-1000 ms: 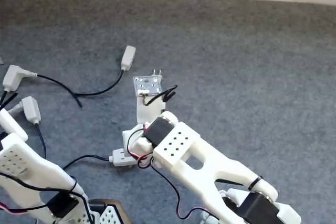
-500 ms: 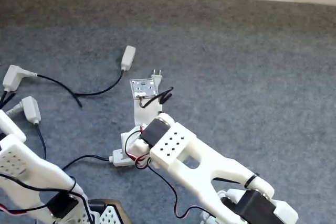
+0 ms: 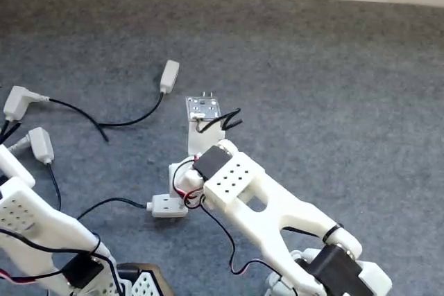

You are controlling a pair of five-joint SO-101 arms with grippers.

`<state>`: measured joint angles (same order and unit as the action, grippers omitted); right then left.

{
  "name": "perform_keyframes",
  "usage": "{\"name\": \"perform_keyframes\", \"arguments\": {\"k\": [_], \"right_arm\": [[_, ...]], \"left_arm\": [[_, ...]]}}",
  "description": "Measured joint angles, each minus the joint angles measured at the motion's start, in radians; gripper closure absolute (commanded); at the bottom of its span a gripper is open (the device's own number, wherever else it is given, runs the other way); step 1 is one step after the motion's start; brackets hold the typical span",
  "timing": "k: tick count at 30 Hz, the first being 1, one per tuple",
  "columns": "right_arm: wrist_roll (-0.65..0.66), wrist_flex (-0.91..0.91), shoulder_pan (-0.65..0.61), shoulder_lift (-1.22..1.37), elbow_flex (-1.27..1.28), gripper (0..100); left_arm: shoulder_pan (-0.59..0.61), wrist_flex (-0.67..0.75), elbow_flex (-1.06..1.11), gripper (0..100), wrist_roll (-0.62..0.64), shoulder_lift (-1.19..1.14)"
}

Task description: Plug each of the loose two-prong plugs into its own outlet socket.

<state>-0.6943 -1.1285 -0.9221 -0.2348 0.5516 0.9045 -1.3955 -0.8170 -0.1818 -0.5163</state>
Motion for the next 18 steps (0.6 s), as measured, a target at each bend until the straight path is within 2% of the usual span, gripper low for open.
{"name": "perform_keyframes", "arguments": {"k": [7,18], "right_arm": [[0.0,0.003,0.002,0.0,0.0,99.4],[0.003,0.132,-0.06,0.026,0.083,99.4]], "left_arm": [[0.0,-0.02,0.0,61,0.0,0.0],[0.0,-0.021,0.0,61,0.0,0.0]]}}
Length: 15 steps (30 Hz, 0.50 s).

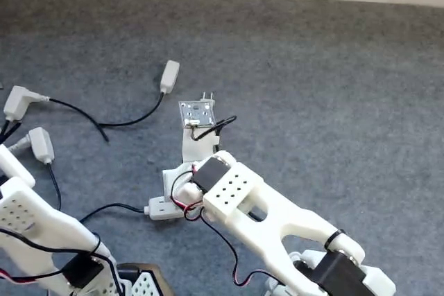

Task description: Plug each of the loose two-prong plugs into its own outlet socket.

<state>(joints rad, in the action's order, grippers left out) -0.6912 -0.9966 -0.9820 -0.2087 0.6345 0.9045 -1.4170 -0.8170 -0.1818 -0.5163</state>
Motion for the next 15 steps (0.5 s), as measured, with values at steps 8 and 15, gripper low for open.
{"name": "perform_keyframes", "arguments": {"k": [8,15], "right_arm": [[0.0,0.003,-0.012,0.023,0.0,99.4],[0.0,0.003,-0.015,0.023,0.0,99.4]], "left_arm": [[0.0,-0.005,0.0,61,0.0,0.0],[0.0,-0.057,-0.064,61,0.0,0.0]]}}
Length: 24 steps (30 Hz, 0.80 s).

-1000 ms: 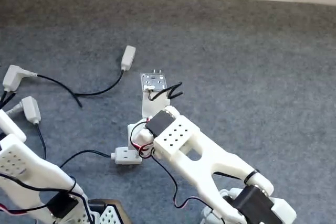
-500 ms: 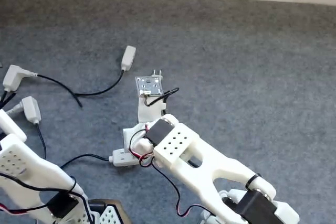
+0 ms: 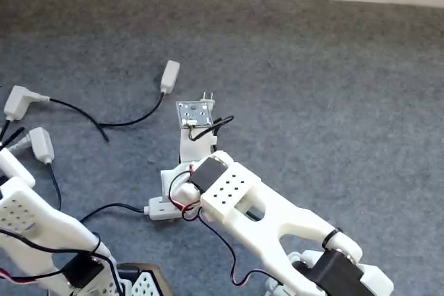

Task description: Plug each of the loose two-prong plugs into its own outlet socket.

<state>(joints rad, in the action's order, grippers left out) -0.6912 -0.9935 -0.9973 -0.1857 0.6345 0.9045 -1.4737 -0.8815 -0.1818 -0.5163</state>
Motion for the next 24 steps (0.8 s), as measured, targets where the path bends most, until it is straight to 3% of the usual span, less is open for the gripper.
{"name": "perform_keyframes", "arguments": {"k": [24], "right_arm": [[0.02,-0.002,-0.072,0.0,-0.002,99.4]], "left_arm": [[0.0,-0.006,-0.02,61,0.0,0.0]]}}
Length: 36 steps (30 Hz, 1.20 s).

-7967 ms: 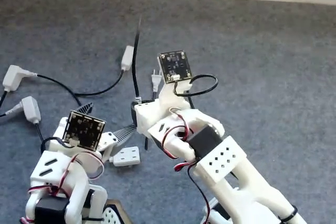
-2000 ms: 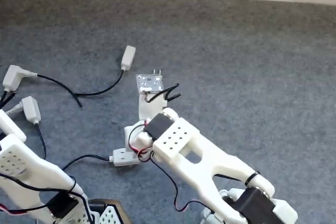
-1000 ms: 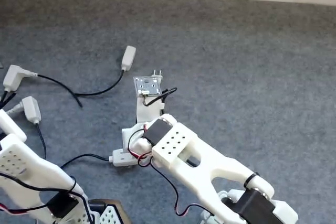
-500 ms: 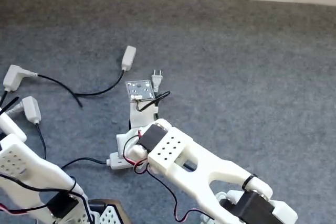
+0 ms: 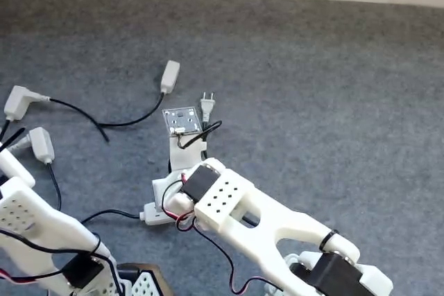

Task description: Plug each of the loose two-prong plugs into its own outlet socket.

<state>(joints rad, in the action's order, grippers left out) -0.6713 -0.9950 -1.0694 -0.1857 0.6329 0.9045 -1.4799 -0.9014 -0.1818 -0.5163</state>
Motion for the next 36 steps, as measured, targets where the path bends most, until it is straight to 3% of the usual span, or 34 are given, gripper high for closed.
{"name": "perform_keyframes", "arguments": {"k": [9,20,26,36], "right_arm": [[0.049,0.023,0.0,0.0,0.0,99.4],[0.261,0.181,0.068,0.043,0.014,99.4],[0.273,0.176,0.034,0.029,0.048,99.4],[0.279,0.172,0.009,-0.364,0.325,99.4]], "left_arm": [[0.0,0.0,0.0,61,0.0,0.0],[-0.012,-0.014,0.0,61,0.0,0.0],[-0.021,-0.014,0.0,61,0.0,0.0],[-0.021,-0.014,0.0,61,0.0,0.0]]}}
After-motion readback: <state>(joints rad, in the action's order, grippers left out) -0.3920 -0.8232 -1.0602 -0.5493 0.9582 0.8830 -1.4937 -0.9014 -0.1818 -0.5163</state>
